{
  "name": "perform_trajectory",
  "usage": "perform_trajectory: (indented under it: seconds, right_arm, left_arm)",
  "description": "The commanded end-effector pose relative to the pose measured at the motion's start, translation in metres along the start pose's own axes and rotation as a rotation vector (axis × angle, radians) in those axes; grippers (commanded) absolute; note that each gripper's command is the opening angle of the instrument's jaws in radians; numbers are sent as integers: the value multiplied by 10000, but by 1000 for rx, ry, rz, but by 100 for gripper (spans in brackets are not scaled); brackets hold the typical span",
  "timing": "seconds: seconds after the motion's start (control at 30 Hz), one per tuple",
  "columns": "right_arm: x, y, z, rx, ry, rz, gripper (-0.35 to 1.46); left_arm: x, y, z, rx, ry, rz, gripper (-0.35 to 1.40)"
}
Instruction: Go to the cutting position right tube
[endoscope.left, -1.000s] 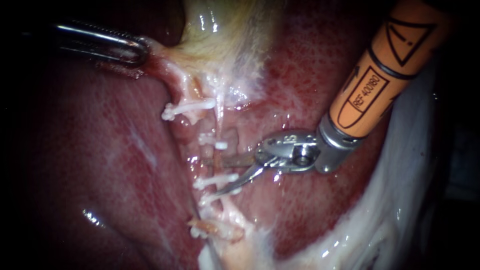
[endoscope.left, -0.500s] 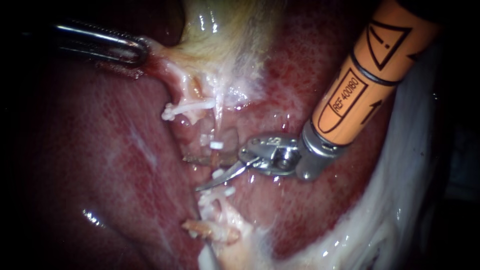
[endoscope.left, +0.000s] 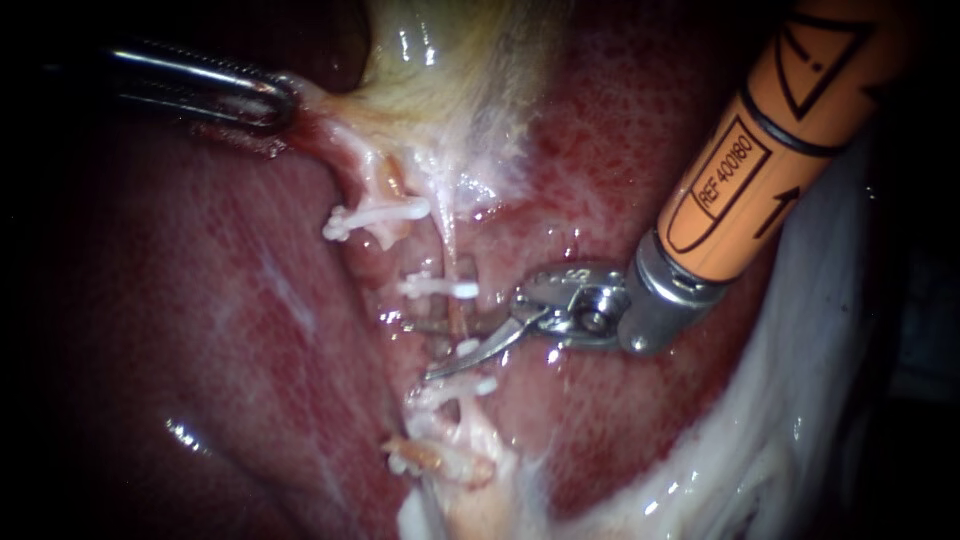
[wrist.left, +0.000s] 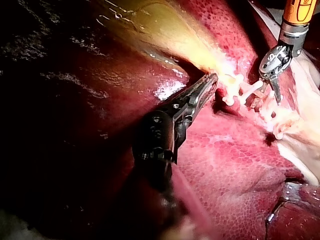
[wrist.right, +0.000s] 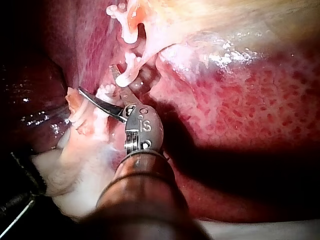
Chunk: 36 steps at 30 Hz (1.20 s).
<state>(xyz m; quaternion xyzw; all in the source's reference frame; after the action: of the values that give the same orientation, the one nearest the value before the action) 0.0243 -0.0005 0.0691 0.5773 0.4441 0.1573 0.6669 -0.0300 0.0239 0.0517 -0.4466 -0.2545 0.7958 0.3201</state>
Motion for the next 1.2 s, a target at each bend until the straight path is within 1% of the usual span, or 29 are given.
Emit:
perform_trajectory:
  seconds: [0.03,0.17,0.37,0.53,0.67,0.8,0.9,1.0,1.2]
  right_arm:
    - [0,0,0,3,-4,0,143]
    - [-1,-2,-2,9,-21,17,143]
    - [1,-3,-7,12,-20,24,145]
    - [2,-5,-17,17,-21,26,145]
    - [1,-5,-27,18,-19,33,145]
    - [1,-3,-30,17,-22,39,145]
    - [1,-2,-28,16,-22,38,145]
    - [1,2,-18,17,-19,36,145]
    - [3,10,1,33,3,35,145]
  left_arm:
    - [0,0,1,0,0,0,-35]
    - [-1,0,1,0,0,0,-35]
    - [-1,0,0,0,0,0,-35]
    - [-1,0,0,0,0,0,-35]
    - [-1,0,-1,0,0,0,-35]
    - [-1,0,-1,0,0,0,-35]
    - [-1,0,-1,0,0,0,-35]
    - [-1,0,-1,0,0,0,-35]
    - [-1,0,-1,0,0,0,-35]
